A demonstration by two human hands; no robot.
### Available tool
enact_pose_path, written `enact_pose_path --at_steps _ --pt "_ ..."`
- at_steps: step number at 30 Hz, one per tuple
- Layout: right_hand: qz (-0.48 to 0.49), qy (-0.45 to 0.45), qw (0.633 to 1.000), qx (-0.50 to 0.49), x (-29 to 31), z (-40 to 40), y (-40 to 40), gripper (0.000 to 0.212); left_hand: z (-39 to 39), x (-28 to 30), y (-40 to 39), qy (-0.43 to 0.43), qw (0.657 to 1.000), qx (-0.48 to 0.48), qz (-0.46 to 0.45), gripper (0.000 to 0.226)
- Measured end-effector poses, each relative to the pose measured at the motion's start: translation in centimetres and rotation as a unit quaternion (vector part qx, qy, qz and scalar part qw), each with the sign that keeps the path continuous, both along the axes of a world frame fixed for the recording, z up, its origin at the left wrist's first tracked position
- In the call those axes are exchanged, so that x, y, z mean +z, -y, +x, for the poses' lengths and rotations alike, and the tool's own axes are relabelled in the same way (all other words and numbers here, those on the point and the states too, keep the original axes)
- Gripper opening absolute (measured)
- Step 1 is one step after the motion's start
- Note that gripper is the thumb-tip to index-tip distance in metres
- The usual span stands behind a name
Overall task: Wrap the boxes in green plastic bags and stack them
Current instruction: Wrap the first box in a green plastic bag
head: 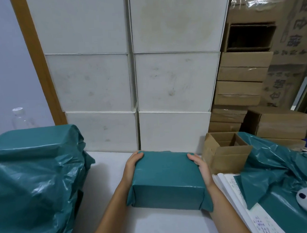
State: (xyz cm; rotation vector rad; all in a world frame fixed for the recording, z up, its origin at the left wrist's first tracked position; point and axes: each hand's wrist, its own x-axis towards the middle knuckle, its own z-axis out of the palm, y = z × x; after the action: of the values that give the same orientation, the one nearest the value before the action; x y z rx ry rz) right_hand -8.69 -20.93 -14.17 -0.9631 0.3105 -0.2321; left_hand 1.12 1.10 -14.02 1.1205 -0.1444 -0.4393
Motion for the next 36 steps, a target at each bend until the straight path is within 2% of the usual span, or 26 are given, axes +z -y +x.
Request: enact_pose_path --at_steps 4,8,11,14,17,21,26,29,32,36 --pt "-0.03 -0.013 0.999 -0.014 0.2 2.5 1.4 0.017 2.9 -0.1 1.3 0.011 1.0 0.007 0.013 0.024" --pt "-0.104 -0.033 0.993 -0.053 0.4 4.1 2.2 0.017 4.8 -0.2 1.9 0.074 0.994 0.023 0.075 0.017" --pt "-0.182 -0.066 0.976 -0.101 0.6 4.4 2.3 0.035 5.8 -0.7 1.6 0.156 0.97 0.068 0.176 0.034" --pt "-0.221 -0.096 0.96 -0.14 1.1 4.0 2.2 0.037 5.8 -1.0 0.8 0.191 0.951 0.117 0.214 0.037" --pt "-0.285 -0.119 0.936 -0.169 1.4 4.1 2.5 0.049 5.5 -0.3 0.4 0.207 0.942 0.157 0.213 0.025" --pt "-0.377 -0.127 0.898 -0.188 1.9 4.0 2.2 0.039 4.5 1.2 0.1 0.233 0.934 0.126 0.24 0.022" --pt "-0.439 -0.102 0.862 -0.231 2.8 3.7 1.7 0.02 4.4 1.6 -0.6 0.186 0.954 0.099 0.213 0.025" --pt "-0.473 -0.102 0.846 -0.225 3.2 3.2 1.2 0.03 4.3 1.1 -0.3 0.166 0.967 0.078 0.178 0.029" --pt "-0.465 -0.102 0.859 -0.189 3.2 3.2 0.0 0.039 3.7 0.0 0.5 0.187 0.961 0.097 0.177 0.038" --pt "-0.376 -0.091 0.905 -0.174 2.7 3.7 -1.1 0.031 2.5 -0.4 2.4 0.185 0.96 0.159 0.135 0.048"
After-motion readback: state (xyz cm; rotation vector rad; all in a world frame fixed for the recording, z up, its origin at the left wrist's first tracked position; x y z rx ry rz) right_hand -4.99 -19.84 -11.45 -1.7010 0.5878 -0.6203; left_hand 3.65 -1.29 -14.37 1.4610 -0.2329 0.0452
